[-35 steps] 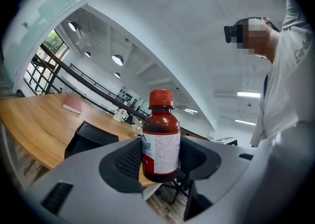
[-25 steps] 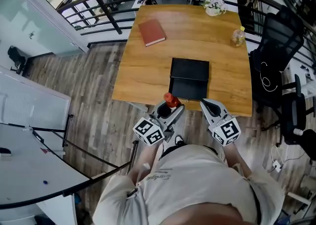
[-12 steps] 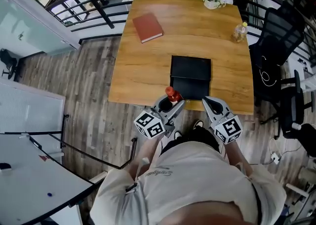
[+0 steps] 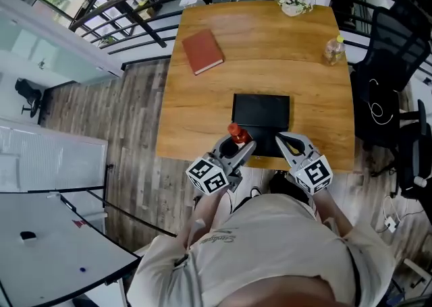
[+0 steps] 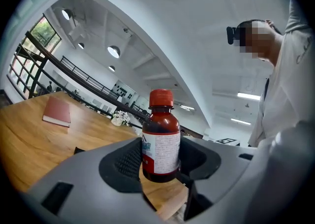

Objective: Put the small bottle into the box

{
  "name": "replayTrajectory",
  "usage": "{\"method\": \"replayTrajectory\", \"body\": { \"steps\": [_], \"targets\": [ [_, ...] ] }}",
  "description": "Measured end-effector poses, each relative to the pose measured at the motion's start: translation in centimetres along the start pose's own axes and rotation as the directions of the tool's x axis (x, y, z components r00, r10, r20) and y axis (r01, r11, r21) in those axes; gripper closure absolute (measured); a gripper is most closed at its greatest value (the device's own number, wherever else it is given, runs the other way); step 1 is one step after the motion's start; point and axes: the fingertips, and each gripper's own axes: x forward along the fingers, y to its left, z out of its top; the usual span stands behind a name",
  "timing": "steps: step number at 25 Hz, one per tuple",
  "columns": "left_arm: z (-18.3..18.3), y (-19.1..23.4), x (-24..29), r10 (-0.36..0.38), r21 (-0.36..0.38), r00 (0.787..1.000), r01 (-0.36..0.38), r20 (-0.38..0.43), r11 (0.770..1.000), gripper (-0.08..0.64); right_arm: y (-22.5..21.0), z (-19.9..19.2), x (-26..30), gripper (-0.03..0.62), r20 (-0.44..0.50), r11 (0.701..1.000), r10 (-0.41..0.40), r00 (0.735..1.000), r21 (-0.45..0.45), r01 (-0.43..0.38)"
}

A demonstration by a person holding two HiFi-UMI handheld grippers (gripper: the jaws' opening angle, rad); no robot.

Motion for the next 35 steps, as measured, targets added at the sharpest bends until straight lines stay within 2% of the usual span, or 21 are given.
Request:
{"method": "replayTrajectory", "body": {
  "steps": [4,9,14,20,25,29,32,35],
  "targets": [
    [1.7,0.4,3.4,0.022,0.028,1.000,-0.023,0.020,0.999,0.334,-4.6,-0.1,0.6,0.597,0.026,1.000,0.007,1.000,0.002,-0.007],
    [3.0,0.7,5.7,0.030,-0.069,0.995,-0.024,0.098,0.997,0.334,-8.4,-1.2,1.0,0.597,0.024,1.000,0.012,1.000,0.018,-0.012],
    [2.9,2.2,6.0,0.092,-0.038,0.994,-0.090,0.062,0.995,0.334,-8.9,-0.6,0.8,0.597,0.043,0.999,0.026,0.999,0.029,-0.027],
    [3.8,4.1,5.8,0.127,0.025,0.991,-0.128,0.042,0.991,0.334,-10.9,-2.0,0.1,0.597,0.012,0.997,-0.043,0.999,0.060,0.042],
    [2.9,6.4,5.1,0.142,-0.008,0.989,-0.142,0.027,0.990,0.334,-10.6,-2.6,1.2,0.597,-0.010,0.995,-0.065,0.998,0.074,0.066],
    [2.8,7.8,5.8,0.130,-0.020,0.991,-0.130,-0.002,0.991,0.334,-10.0,0.0,1.7,0.597,0.026,0.996,-0.071,0.997,0.052,0.070],
    [4.2,7.6,6.4,0.104,-0.001,0.995,-0.104,0.006,0.995,0.334,-10.5,0.1,1.8,0.597,-0.001,0.994,-0.096,0.995,0.057,0.096],
    [5.6,7.8,5.7,0.107,0.031,0.994,-0.108,0.014,0.994,0.334,-10.6,1.1,2.5,0.597,0.004,0.994,-0.100,0.995,0.053,0.100]
  ]
}}
